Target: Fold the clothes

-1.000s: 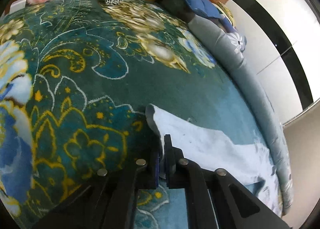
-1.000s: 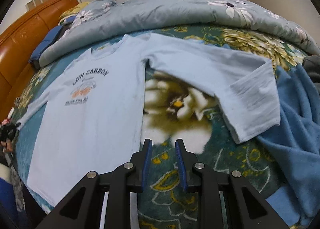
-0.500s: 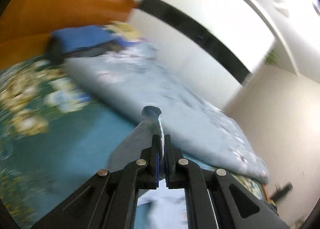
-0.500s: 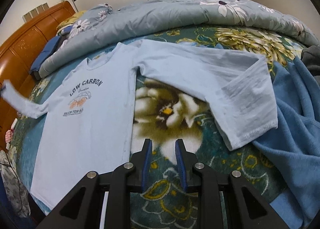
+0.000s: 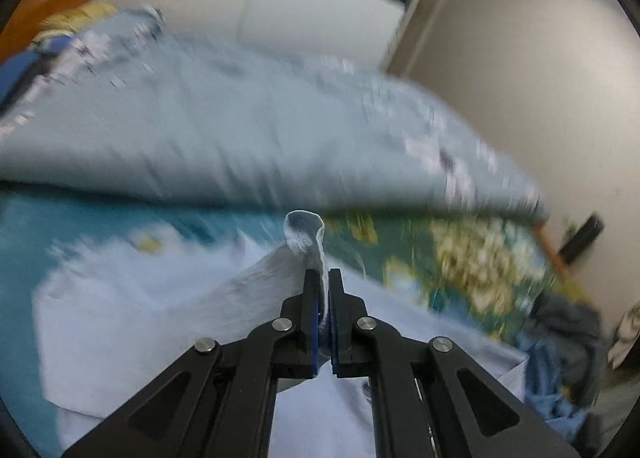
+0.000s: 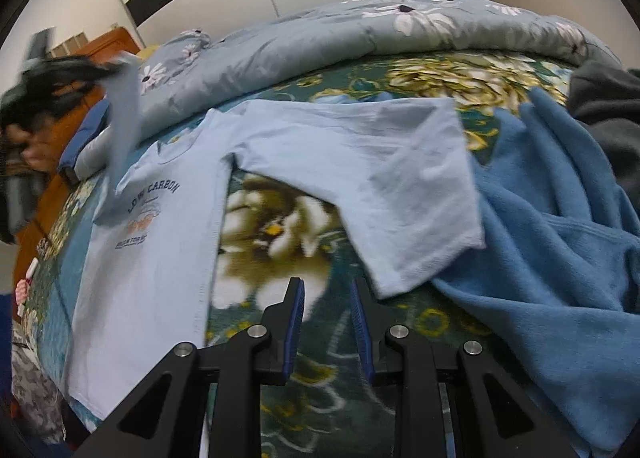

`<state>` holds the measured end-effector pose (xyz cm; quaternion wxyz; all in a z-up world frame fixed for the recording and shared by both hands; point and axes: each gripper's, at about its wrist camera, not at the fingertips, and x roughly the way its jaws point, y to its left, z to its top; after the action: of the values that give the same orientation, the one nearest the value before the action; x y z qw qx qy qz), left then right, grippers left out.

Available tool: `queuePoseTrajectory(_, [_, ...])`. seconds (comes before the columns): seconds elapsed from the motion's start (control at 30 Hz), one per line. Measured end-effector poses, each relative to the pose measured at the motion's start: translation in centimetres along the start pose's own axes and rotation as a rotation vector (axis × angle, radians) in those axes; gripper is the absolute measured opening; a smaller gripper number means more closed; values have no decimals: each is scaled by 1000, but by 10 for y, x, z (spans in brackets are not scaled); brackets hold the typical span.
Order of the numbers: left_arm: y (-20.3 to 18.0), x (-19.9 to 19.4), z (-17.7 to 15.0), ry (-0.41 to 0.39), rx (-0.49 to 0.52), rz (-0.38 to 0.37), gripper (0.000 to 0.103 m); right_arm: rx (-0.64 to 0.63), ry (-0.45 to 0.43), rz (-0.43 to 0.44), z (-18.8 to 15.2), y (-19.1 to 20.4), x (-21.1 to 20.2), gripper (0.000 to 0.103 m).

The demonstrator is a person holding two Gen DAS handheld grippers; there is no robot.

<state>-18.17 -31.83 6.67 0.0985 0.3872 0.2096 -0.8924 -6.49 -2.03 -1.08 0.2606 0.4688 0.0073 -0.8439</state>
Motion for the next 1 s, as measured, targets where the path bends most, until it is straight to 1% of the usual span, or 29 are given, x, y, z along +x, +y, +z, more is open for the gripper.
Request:
queuePoseTrajectory(0.07, [-14,36,-22,68,21,29,4,14,4,-5,-3,-9,0,27])
queuePoseTrajectory(0.13, [-19,58,-38,105,16,42,4,28,8,-10,-7,-17,0,27])
queuePoseTrajectory(0.2, [-21,75,-53,147,6,59,4,40,16,-11,-11,-26,0,27])
queuePoseTrajectory(0.27, [-20,86,-64,171,17,78,4,42,23,-13,-14,-31,1,27])
queuePoseTrajectory(0.33, [-18,87,-69,173,29,86,4,42,22,-7,-15,-34,1,27])
queuePoseTrajectory(0.43, [-22,83,-69,180,64,98,5,39,19,-11,-15,-32,0,27])
queuePoseTrajectory(0.5, [-24,76,-69,182,82,90,8,39,16,-10,-13,-29,0,27])
queuePoseTrajectory(0.57, [-23,62,-69,199,68,27,16,36,12,-9,-11,-26,-1,27])
queuePoseTrajectory(0.6, [-21,50,-69,196,67,-2,18,27,8,-9,-10,-23,-2,27])
queuePoseTrajectory(0.63, [-18,38,-70,192,65,-30,23,8,3,-11,-7,-19,-3,27])
queuePoseTrajectory(0.67, [-15,23,-70,176,64,-51,27,-17,0,-23,-3,-15,-2,27])
queuePoseTrajectory(0.73, [-7,-7,-70,143,63,-89,30,-75,5,-47,5,-5,3,27])
queuePoseTrajectory(0.77, [3,-25,-75,123,61,-70,34,-100,15,-58,9,0,9,27])
queuePoseTrajectory(0.8, [12,-43,-80,102,58,-50,36,-125,26,-69,13,5,14,27])
queuePoseTrajectory(0.87, [32,-80,-91,62,52,-11,43,-185,58,-101,20,15,30,27])
queuePoseTrajectory(0.93, [62,-113,-109,18,7,26,45,-227,86,-148,22,19,43,27])
queuePoseTrajectory(1.0, [100,-146,-136,-21,-59,54,45,-253,92,-195,22,22,52,27])
